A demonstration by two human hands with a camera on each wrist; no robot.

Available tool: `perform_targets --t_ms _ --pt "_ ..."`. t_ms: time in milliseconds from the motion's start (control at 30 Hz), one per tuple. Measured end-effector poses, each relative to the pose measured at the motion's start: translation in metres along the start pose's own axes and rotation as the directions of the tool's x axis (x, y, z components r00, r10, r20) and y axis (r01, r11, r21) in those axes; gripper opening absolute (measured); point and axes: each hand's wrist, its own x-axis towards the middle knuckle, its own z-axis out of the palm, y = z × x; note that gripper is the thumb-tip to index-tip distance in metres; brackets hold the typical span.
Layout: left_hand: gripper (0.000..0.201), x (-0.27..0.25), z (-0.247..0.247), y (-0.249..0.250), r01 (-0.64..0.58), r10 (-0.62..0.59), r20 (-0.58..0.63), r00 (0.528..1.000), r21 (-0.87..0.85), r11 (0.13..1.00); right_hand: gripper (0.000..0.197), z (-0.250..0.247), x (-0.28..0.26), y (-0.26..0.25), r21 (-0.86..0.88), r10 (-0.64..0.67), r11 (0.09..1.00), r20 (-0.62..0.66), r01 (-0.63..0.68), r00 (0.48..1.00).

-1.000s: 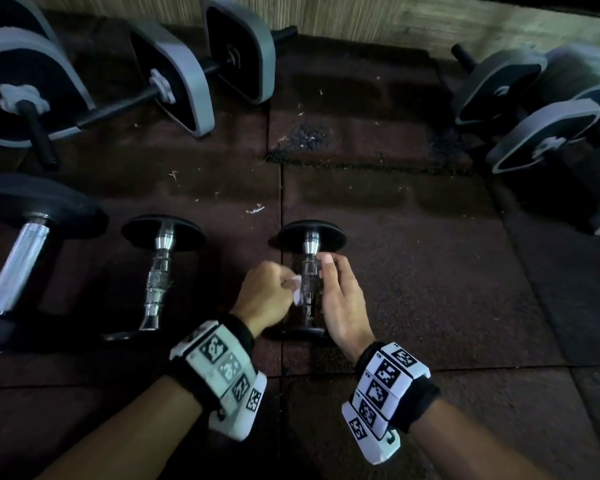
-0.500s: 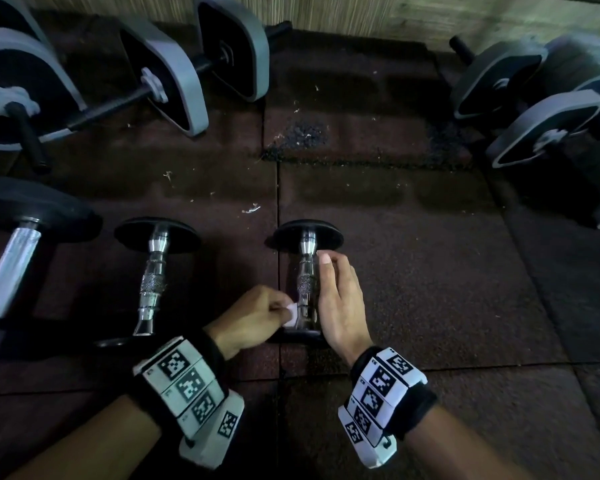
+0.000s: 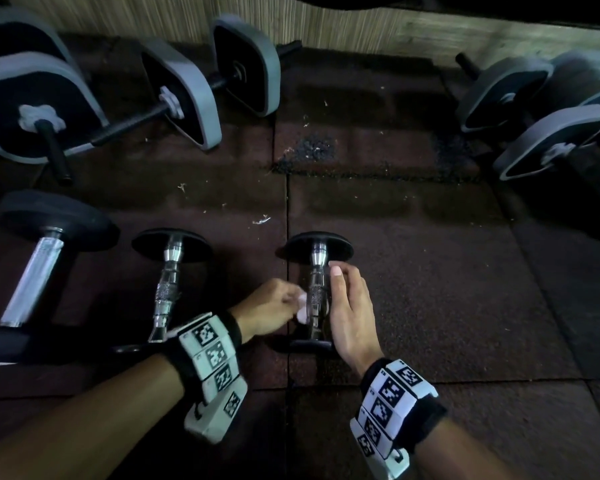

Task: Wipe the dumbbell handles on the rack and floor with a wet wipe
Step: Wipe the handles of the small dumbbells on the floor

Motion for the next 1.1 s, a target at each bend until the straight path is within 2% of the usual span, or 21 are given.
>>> perform_targets --t_ms 100,200,300,367,433,500,567,667,767,833,900,1100 --pt "0.019 -0.021 0.001 -0.003 0.056 -0.074 0.129 0.989 0.137 0.989 0.027 -0.003 0.001 0.002 -0.015 0.01 1.0 0.002 -0.01 1.0" --pt "0.018 -0.032 -0.019 0.014 -0.002 -0.015 0.083 0.996 0.196 0.981 0.021 -0.005 0.0 -0.005 -0.081 0.015 0.997 0.048 -0.011 0.999" --pt "0.011 -0.041 -0.055 0.034 -0.07 0.068 0.018 0.998 0.287 0.955 0.035 -0.004 -0.003 -0.026 -0.179 -0.066 0.98 0.127 0.088 0.99" --pt "0.007 -0.055 -0.081 0.046 -0.083 0.084 0.008 0.996 0.284 0.955 0.037 -0.001 -0.006 -0.054 -0.091 -0.127 0.983 0.275 0.157 0.953" --pt "0.007 -0.072 -0.104 0.057 -0.087 0.092 -0.006 0.996 0.274 0.958 0.033 0.007 -0.008 -0.081 0.114 -0.08 0.993 0.474 0.029 0.877" --pt "0.006 -0.09 -0.124 0.058 -0.085 0.096 -0.029 0.995 0.258 0.962 0.028 0.023 -0.01 -0.098 0.221 -0.04 0.969 0.579 -0.11 0.814" --pt "0.008 -0.107 -0.139 0.046 -0.081 0.098 -0.069 0.993 0.208 0.975 0.023 0.04 -0.012 -0.107 0.259 -0.054 0.957 0.602 -0.131 0.797" --pt "0.011 -0.127 -0.147 0.01 -0.034 0.098 -0.233 0.967 0.265 0.964 0.012 0.061 -0.017 -0.113 0.186 -0.031 0.977 0.607 -0.104 0.794" --pt "0.008 -0.14 -0.14 -0.04 0.045 0.071 -0.351 0.934 0.313 0.949 0.012 0.073 -0.021 -0.103 -0.002 0.027 1.0 0.541 -0.031 0.84" --pt "0.006 -0.147 -0.128 -0.068 0.093 0.013 -0.391 0.92 0.249 0.964 0.012 0.082 -0.025 -0.089 -0.091 0.067 0.996 0.492 -0.025 0.868" --pt "0.006 -0.153 -0.115 -0.086 0.119 -0.03 -0.433 0.901 0.18 0.976 0.013 0.094 -0.028 -0.074 -0.168 0.111 0.985 0.479 -0.033 0.871" --pt "0.012 -0.144 -0.101 -0.11 0.055 0.009 -0.526 0.85 0.106 0.993 0.008 0.126 -0.016 -0.042 -0.289 0.102 0.956 0.485 0.049 0.869"
